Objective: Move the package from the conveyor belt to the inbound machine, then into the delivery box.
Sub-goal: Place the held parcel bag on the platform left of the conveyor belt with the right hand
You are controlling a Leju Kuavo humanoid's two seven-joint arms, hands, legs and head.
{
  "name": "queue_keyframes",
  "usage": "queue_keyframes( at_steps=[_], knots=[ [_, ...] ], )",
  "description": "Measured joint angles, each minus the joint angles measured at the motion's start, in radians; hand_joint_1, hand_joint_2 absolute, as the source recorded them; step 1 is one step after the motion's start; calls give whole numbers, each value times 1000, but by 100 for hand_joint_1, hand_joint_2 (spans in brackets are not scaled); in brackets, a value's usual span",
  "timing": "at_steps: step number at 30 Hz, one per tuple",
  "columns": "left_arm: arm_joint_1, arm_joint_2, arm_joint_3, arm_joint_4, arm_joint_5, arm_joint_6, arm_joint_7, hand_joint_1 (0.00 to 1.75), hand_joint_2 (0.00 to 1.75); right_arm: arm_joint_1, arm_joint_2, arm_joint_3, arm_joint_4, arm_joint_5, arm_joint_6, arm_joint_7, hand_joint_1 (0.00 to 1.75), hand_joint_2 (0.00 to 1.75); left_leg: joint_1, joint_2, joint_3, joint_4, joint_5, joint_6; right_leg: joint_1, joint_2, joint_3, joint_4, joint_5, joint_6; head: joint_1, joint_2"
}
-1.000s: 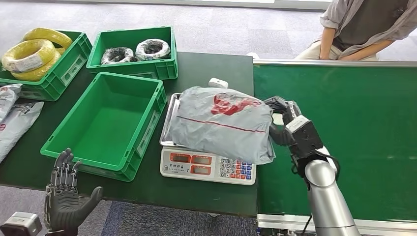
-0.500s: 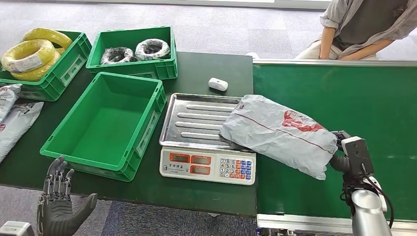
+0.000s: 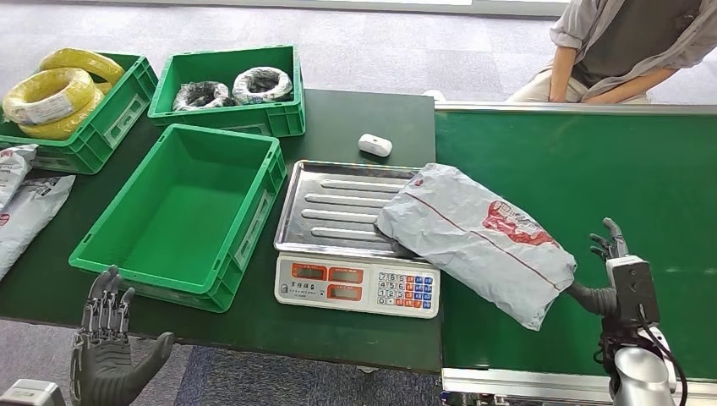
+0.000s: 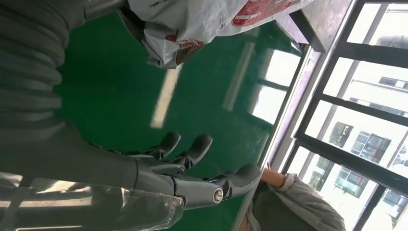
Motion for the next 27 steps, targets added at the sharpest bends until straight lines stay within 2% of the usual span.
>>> queue_keyframes(
  at_steps=[10,14,27],
  knots=[
    [-10,19,-21,1,-5,-1,-4,0,175,54,13,-30,-67,-16,-9,-10,3,175,0,1,0,0,0,0,0,0,0,0,0,0,0,0],
    [-18,30,-42,1,-14,-2,-7,0,175,62,13,-40,-74,-28,-6,-12,175,175,0,1,0,0,0,0,0,0,0,0,0,0,0,0],
    [-59,61,-137,9,-15,-5,-14,0,175,32,34,2,-75,-3,8,-13,175,175,0,1,0,0,0,0,0,0,0,0,0,0,0,0]
  ],
)
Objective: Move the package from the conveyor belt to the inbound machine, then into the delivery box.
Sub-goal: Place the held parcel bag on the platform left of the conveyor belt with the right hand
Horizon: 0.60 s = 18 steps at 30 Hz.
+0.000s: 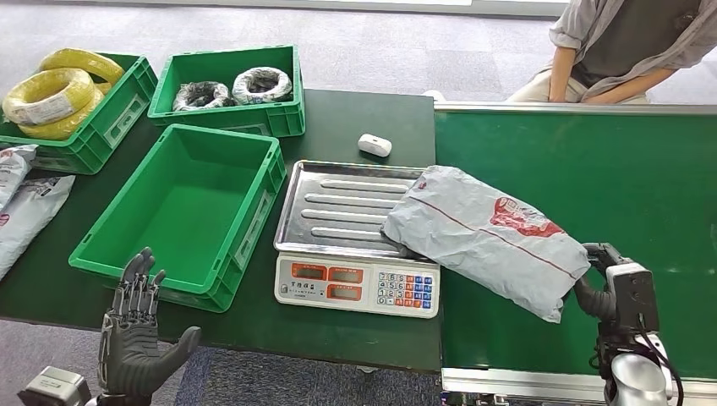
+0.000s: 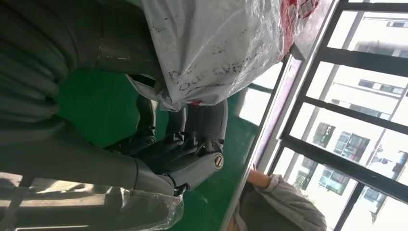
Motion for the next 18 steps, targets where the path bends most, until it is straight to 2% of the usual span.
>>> queue_keyframes(
  at_steps=[8,14,18],
  knots=[
    [-56,22,-142,14,-35,-19,19,0,175,-41,31,41,7,26,-6,0,175,175,0,0,0,0,0,0,0,0,0,0,0,0,0,0],
    [-150,32,-328,81,-212,-4,78,0,175,-63,63,74,19,55,4,-7,175,175,0,0,0,0,0,0,0,0,0,0,0,0,0,0],
    [-236,32,-433,152,-255,5,104,0,175,-101,94,111,44,76,14,-13,175,175,0,0,0,0,1,0,0,0,0,0,1,0,0,0]
  ],
)
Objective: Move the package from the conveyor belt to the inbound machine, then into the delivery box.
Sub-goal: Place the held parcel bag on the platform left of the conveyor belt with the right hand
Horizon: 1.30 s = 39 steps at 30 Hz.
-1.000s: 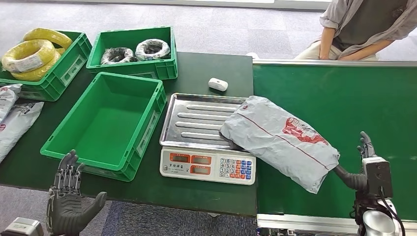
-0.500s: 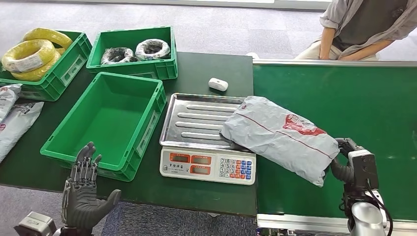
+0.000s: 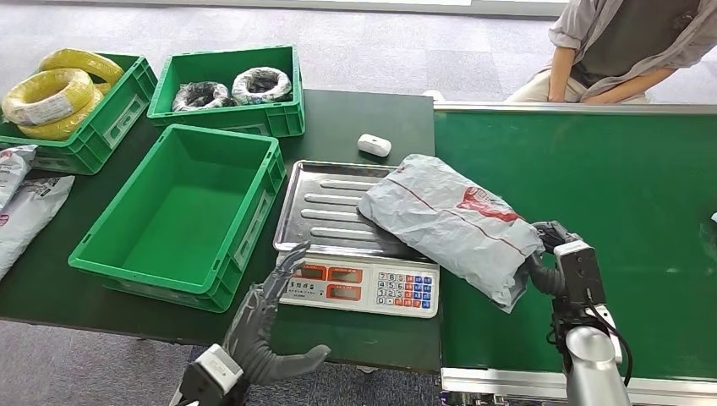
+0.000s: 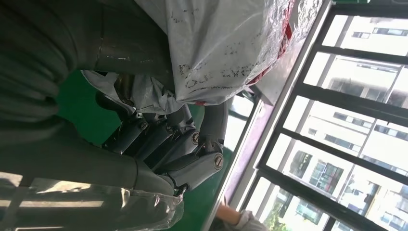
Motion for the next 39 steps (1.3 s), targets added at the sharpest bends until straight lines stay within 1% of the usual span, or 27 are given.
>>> queue_keyframes(
  at_steps=[5,10,11,14,15,18,21,31,35,39],
  knots=[
    [-81,-8,-85,74,-1,-1,10,0,175,-68,54,66,43,27,26,-4,175,175,0,1,0,0,1,0,0,1,0,1,0,0,0,0],
    [-136,-21,-122,111,17,-4,13,0,175,-157,139,180,112,41,72,9,175,175,1,2,0,0,1,0,1,2,-1,1,0,0,0,0],
    [-142,-22,-126,116,19,-4,15,0,175,-173,155,201,126,42,74,12,159,175,1,2,0,0,1,0,1,1,-1,1,0,0,0,0],
    [-157,-23,-134,124,22,-5,23,0,175,-216,193,258,158,42,80,25,28,175,1,2,0,0,1,0,1,1,-1,1,0,0,0,0],
    [-161,-23,-136,126,23,-6,26,0,175,-226,201,272,164,42,80,32,0,175,1,2,0,0,1,0,1,1,-1,1,0,0,0,0],
    [-172,-23,-139,131,18,-9,42,0,175,-238,215,300,173,42,79,57,0,175,0,2,0,0,1,0,1,1,-1,1,0,0,0,0],
    [-184,-23,-139,134,4,-9,61,0,175,-229,218,313,162,42,70,87,0,175,0,1,0,0,1,0,0,1,-1,1,0,0,0,0],
    [-218,-26,-138,154,-25,-6,95,0,175,-161,193,309,73,52,46,142,0,175,0,1,0,0,1,0,0,1,-2,1,0,0,0,0],
    [-242,-27,-125,183,-66,15,144,0,175,-86,159,283,-17,77,39,163,0,175,0,0,-1,0,1,0,0,0,-2,1,0,0,0,0],
    [-277,-31,-103,227,-170,58,206,0,175,26,120,241,-143,89,36,156,0,175,0,-1,-2,1,1,0,0,0,-2,0,0,0,0,0]
  ],
)
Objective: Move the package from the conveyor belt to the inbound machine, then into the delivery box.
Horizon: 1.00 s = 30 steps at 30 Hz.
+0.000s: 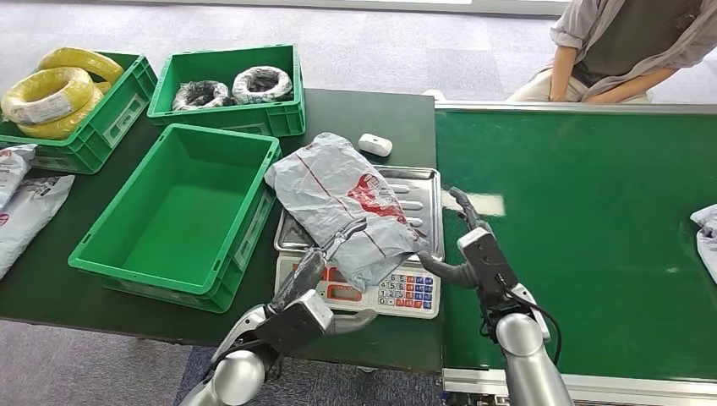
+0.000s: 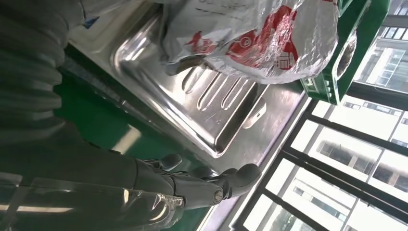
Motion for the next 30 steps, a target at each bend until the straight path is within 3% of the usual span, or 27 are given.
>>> queue_keyframes(
  at_steps=[7,13,21,30],
  knots=[
    [-77,-12,43,90,-244,126,106,0,175,196,-26,-86,-234,-22,3,-40,0,175,0,0,-1,0,0,0,0,0,-1,0,0,0,0,0],
    [-148,-35,70,183,-348,171,151,0,175,313,-26,-140,-377,-89,6,-107,0,175,0,1,-1,0,0,0,0,0,-1,0,0,0,0,0],
    [-216,-76,67,301,-344,167,157,0,175,376,-20,-180,-449,-169,-4,-146,0,175,0,1,0,0,0,0,0,0,-1,0,0,0,0,0],
    [-280,-140,1,521,-238,116,147,0,175,385,0,-197,-454,-254,-10,-151,0,175,0,2,-1,0,0,0,0,1,-1,0,0,0,0,0]
  ],
)
